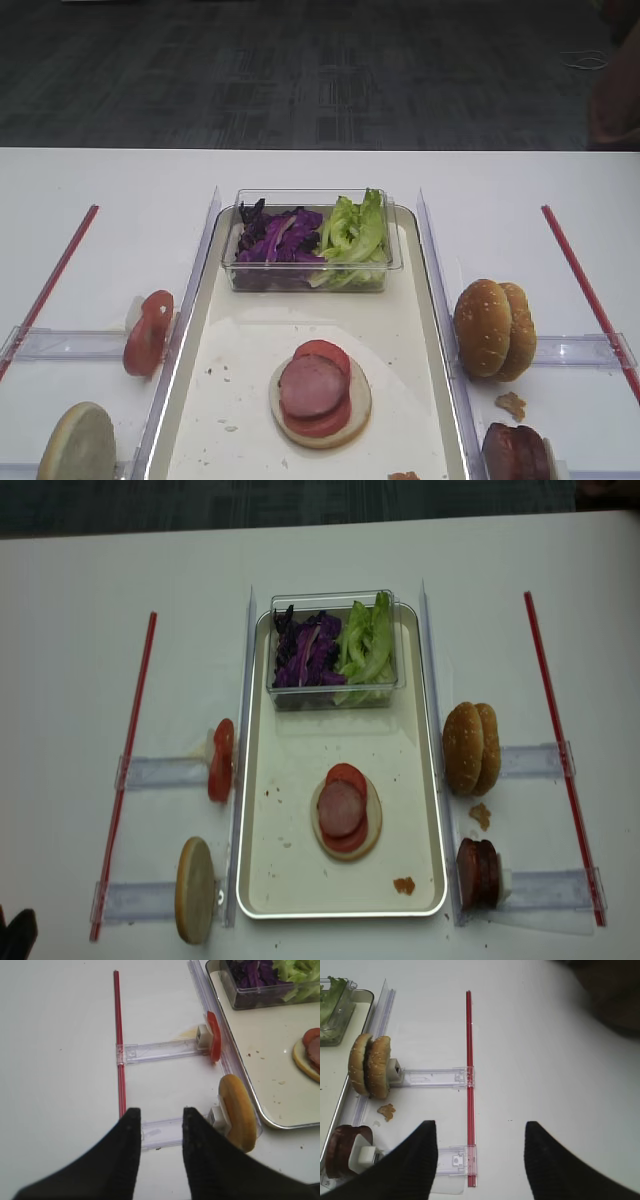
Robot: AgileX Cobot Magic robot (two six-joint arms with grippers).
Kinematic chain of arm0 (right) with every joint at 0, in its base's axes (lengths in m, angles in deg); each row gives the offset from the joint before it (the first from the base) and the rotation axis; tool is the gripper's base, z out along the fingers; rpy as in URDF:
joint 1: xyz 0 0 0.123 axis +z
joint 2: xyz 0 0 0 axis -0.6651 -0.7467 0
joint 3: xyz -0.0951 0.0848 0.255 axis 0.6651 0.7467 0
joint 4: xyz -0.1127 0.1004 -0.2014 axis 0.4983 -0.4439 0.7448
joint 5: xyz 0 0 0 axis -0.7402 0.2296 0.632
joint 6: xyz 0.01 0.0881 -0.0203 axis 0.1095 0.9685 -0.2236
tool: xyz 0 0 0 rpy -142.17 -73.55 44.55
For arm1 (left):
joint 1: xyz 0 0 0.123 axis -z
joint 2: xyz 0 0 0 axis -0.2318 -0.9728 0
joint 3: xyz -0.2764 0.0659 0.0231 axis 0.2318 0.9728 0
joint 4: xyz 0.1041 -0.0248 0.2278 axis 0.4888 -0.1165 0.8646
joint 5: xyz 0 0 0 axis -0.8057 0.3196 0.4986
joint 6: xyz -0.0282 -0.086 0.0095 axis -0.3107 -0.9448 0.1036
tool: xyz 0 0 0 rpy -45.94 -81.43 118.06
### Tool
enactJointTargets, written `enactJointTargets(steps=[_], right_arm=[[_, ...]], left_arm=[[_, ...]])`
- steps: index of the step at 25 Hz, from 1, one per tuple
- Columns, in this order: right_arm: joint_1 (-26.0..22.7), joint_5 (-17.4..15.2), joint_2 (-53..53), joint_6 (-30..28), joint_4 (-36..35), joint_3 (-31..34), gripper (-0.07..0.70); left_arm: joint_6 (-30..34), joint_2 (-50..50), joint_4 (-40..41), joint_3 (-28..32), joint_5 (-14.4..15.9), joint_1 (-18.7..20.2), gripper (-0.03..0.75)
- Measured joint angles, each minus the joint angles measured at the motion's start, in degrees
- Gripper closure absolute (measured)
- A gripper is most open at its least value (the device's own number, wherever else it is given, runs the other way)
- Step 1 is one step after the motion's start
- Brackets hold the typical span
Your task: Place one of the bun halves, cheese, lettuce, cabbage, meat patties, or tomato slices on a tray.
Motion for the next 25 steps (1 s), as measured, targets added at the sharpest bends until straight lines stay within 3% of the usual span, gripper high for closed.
enactJointTargets(steps=[25], right_arm=[[0.0,0.0,0.0,-0.1,-0.1,0.0,0.231]], left_arm=[[0.0,0.0,0.0,0.0,0.0,0.0,0.519]])
